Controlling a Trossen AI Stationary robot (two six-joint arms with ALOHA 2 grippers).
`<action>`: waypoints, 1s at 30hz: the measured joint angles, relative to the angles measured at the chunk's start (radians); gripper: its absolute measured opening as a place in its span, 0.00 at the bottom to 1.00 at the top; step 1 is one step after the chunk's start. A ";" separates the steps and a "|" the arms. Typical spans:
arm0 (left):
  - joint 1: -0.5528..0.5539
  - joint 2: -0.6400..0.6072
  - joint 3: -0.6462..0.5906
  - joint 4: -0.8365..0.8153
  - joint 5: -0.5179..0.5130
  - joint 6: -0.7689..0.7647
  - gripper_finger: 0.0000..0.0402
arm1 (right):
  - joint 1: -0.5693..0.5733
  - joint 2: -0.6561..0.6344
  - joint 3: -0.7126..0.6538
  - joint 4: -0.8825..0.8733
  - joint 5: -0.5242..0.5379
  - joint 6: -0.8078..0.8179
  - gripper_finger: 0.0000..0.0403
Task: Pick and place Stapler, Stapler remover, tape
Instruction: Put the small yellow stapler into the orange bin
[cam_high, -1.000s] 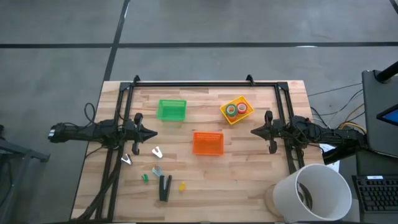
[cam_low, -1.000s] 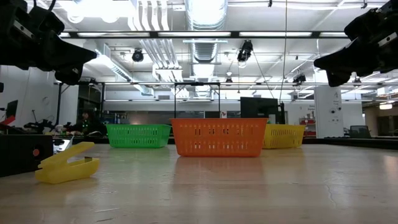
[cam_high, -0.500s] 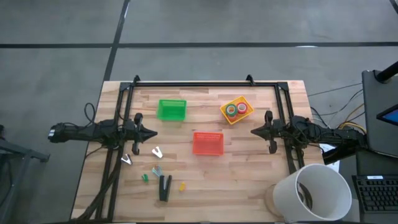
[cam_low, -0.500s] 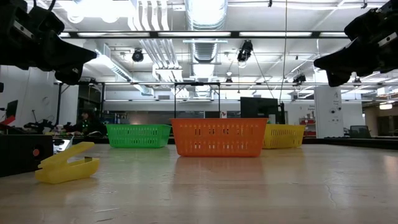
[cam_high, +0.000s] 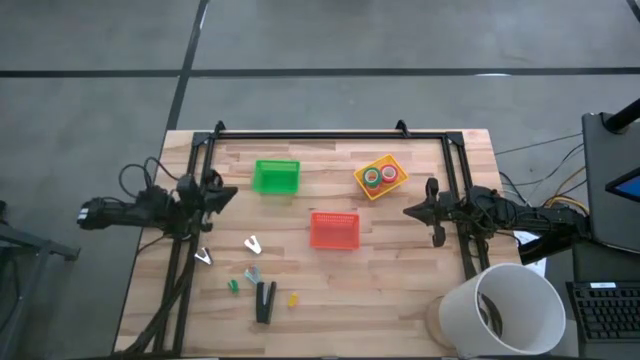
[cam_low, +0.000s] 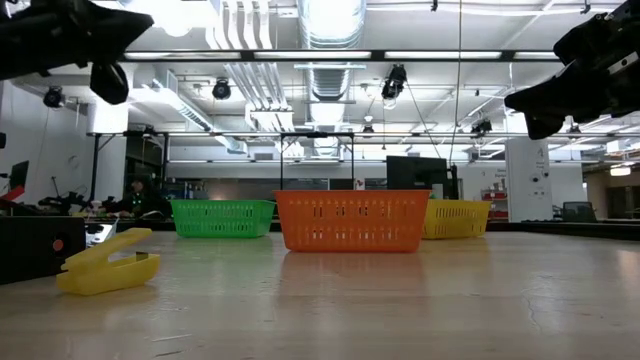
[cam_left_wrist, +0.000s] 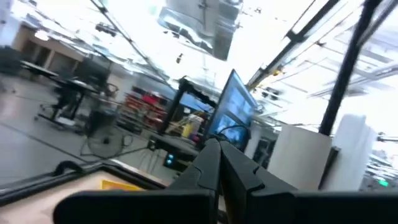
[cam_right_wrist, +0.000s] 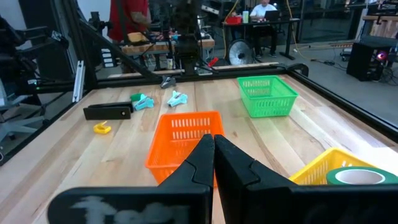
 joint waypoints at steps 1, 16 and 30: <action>0.000 0.004 0.000 0.000 -0.002 -0.008 0.02 | 0.000 0.000 0.000 0.000 0.000 0.000 0.02; -0.002 0.336 0.024 -0.057 0.083 -0.420 0.17 | 0.000 0.000 0.000 0.000 0.000 0.000 0.02; -0.121 0.704 0.215 -0.087 0.136 -0.577 0.52 | 0.000 0.000 0.000 0.000 0.000 0.000 0.02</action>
